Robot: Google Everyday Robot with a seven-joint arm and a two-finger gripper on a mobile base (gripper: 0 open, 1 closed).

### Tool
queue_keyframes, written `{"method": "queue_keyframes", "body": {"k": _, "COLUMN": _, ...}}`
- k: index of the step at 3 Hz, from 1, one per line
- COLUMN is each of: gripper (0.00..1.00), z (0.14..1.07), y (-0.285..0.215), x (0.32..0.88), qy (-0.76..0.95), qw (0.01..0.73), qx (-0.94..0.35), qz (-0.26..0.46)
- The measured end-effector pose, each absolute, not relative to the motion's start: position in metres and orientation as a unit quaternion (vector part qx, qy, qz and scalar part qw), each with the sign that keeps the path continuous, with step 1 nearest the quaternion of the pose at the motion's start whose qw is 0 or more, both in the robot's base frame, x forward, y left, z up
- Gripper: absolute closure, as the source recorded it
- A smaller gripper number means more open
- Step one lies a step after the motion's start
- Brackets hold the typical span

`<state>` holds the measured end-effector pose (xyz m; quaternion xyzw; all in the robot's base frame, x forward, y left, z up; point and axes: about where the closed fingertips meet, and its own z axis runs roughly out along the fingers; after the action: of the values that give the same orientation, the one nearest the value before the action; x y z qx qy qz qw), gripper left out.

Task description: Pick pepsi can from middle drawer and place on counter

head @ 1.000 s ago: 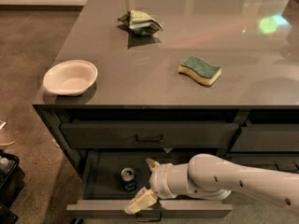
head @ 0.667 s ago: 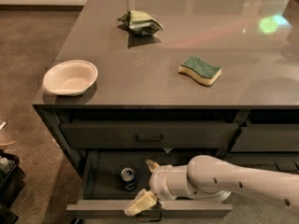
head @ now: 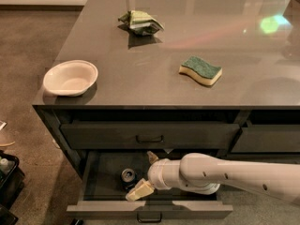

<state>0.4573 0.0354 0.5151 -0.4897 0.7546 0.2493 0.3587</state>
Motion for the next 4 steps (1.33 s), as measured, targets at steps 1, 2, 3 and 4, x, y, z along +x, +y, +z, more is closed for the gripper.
{"method": "queue_keyframes", "body": {"k": 1, "gripper": 0.00, "z": 0.506, "y": 0.040, "x": 0.457, "qy": 0.758, "qw": 0.357, "qx": -0.489, "qz": 0.244}}
{"method": "queue_keyframes", "body": {"k": 2, "gripper": 0.00, "z": 0.494, "y": 0.057, "x": 0.463, "qy": 0.754, "qw": 0.361, "qx": -0.492, "qz": 0.244}}
{"method": "queue_keyframes", "body": {"k": 3, "gripper": 0.00, "z": 0.479, "y": 0.072, "x": 0.467, "qy": 0.752, "qw": 0.359, "qx": -0.495, "qz": 0.245}}
{"method": "queue_keyframes", "body": {"k": 4, "gripper": 0.00, "z": 0.465, "y": 0.083, "x": 0.469, "qy": 0.753, "qw": 0.356, "qx": -0.498, "qz": 0.241}}
